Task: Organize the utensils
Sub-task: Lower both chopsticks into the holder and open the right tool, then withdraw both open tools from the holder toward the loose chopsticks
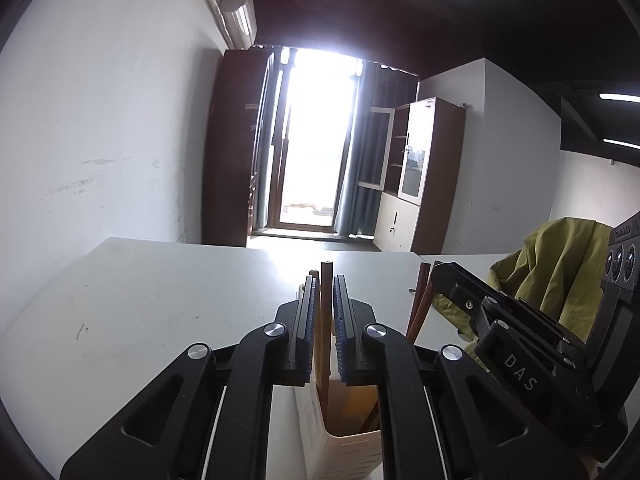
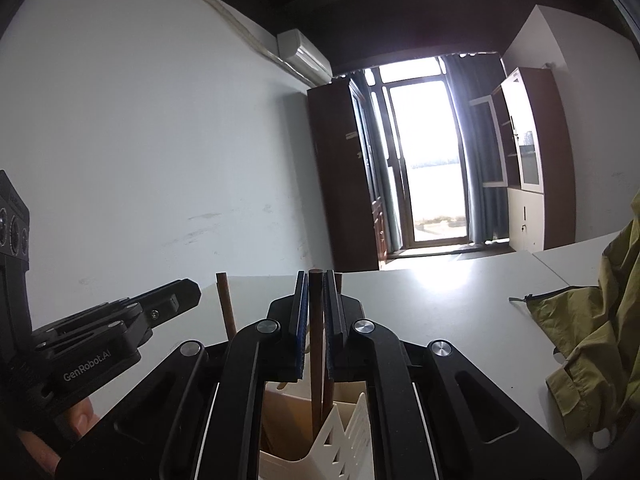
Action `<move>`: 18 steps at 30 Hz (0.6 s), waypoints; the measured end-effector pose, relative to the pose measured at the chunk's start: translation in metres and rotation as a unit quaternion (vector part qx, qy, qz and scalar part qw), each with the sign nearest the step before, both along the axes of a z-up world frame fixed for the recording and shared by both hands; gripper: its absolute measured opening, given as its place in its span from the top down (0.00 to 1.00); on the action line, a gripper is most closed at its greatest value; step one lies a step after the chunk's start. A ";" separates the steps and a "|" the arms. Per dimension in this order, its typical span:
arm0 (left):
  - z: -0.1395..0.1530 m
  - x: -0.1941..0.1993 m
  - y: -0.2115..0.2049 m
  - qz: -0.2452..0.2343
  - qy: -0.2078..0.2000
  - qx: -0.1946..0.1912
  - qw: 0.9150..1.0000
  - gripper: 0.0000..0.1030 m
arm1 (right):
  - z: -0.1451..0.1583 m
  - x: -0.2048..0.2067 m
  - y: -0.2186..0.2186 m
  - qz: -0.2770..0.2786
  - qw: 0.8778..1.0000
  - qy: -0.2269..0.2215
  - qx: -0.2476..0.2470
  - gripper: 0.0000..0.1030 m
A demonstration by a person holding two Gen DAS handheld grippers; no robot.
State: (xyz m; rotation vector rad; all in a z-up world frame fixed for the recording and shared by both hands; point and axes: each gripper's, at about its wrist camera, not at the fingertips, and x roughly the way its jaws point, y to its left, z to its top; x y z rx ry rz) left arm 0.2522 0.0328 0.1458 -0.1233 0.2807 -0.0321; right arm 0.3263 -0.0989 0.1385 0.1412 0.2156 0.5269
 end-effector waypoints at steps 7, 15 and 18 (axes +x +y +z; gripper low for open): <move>0.005 -0.015 -0.001 -0.004 -0.008 0.001 1.000 0.92 | 0.000 -0.006 -0.006 -0.010 1.000 0.003 -0.005 0.80; 0.003 -0.034 -0.009 -0.006 -0.002 0.015 1.000 0.83 | -0.002 -0.017 -0.018 -0.030 0.999 0.016 -0.009 0.78; 0.001 -0.041 -0.012 -0.007 0.004 0.020 1.000 0.82 | -0.004 -0.023 -0.019 -0.034 0.999 0.021 -0.017 0.75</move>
